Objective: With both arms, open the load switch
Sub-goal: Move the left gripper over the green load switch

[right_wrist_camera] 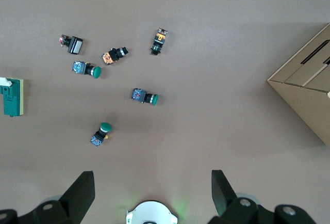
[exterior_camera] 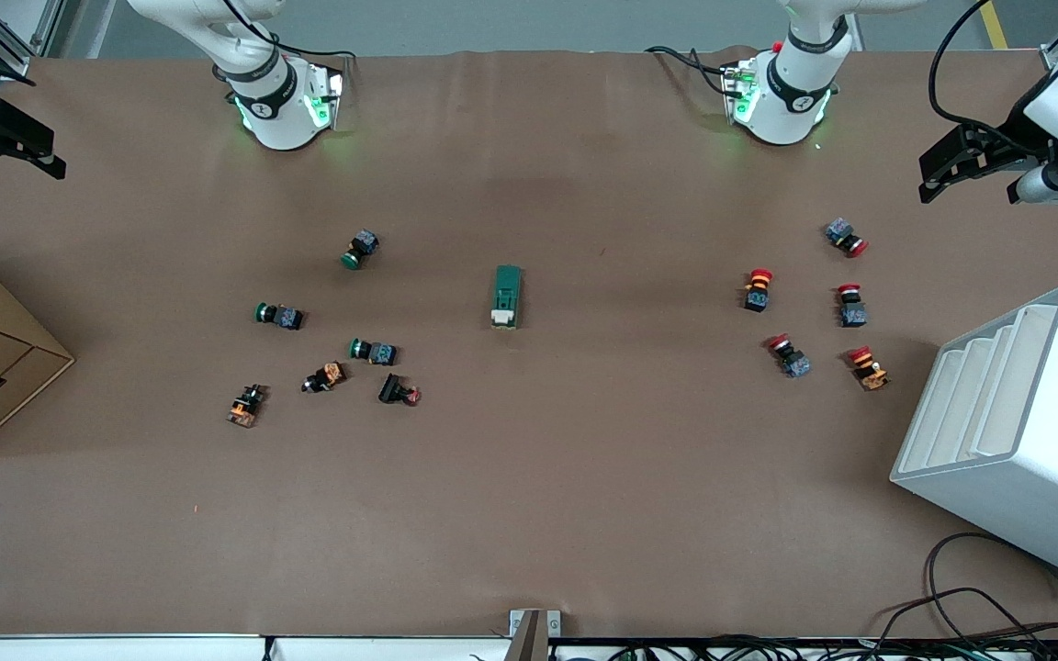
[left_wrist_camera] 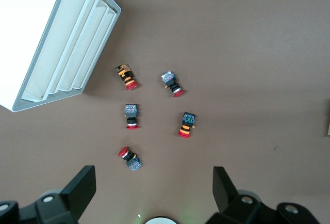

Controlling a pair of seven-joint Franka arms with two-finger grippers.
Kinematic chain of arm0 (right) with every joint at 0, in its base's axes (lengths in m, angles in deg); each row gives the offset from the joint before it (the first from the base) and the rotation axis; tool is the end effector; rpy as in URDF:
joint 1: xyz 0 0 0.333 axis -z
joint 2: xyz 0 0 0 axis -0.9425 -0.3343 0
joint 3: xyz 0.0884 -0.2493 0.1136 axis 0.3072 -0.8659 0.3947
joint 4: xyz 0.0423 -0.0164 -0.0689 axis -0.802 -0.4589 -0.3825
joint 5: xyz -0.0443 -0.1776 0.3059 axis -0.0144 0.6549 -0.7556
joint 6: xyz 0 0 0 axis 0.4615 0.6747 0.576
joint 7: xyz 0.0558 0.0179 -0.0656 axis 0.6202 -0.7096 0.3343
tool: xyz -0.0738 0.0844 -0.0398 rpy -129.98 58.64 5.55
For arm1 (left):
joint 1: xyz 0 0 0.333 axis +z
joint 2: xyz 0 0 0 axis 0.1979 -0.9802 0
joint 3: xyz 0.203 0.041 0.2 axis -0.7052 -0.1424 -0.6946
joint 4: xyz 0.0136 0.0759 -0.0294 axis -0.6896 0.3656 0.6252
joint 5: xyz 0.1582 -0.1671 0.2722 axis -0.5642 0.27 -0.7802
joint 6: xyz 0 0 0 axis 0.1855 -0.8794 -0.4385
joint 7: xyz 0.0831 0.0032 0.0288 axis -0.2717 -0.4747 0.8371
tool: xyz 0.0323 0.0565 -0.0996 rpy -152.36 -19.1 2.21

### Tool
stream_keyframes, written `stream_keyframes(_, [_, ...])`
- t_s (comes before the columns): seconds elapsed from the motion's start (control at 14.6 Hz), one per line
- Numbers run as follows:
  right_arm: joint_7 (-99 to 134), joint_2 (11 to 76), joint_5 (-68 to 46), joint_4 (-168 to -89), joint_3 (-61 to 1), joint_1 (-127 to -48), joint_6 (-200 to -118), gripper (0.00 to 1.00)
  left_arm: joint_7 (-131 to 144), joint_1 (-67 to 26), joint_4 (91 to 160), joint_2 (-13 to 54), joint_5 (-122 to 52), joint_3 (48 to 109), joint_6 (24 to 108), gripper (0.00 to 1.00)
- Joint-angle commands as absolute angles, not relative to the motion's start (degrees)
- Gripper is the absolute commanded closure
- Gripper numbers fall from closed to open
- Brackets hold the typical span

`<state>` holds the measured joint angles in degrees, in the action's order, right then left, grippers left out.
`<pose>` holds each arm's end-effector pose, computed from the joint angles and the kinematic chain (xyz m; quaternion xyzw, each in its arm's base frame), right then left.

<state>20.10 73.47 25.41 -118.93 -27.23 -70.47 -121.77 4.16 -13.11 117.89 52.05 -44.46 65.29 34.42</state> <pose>0.4600 -0.0216 0.6295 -0.9984 -0.0430 0.0368 0.0096 0.4756 -0.0559 0.6132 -0.9997 0.0207 0.0049 0.0121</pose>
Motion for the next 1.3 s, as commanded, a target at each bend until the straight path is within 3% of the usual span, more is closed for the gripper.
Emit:
stream_keyframes(0.0, [21.00,75.01,26.10,-120.45,-26.71,-69.85,-122.00,0.00,3.41,-13.08,116.11,51.54,-43.74,65.18,34.07,0.00])
stream_keyframes(0.34, [20.91,75.01,26.10,-120.45,-26.62,-69.85,-121.91,0.00,3.32,-14.22,115.75,50.67,-43.83,66.05,34.24,0.00])
stream_keyframes(0.62, [20.56,74.84,26.10,-119.75,-26.62,-69.94,-121.65,0.00,4.90,-15.10,111.18,44.87,-44.01,73.07,34.85,0.00])
stream_keyframes(0.96, [20.38,73.44,26.10,-118.78,-26.71,-69.42,-121.91,0.00,23.14,-17.55,113.28,38.90,-44.44,85.90,43.72,0.00])
stream_keyframes(1.23, [20.56,66.69,26.28,-117.55,-26.80,-69.24,-122.26,0.00,40.37,-27.64,122.67,38.01,-46.36,87.33,58.72,0.00])
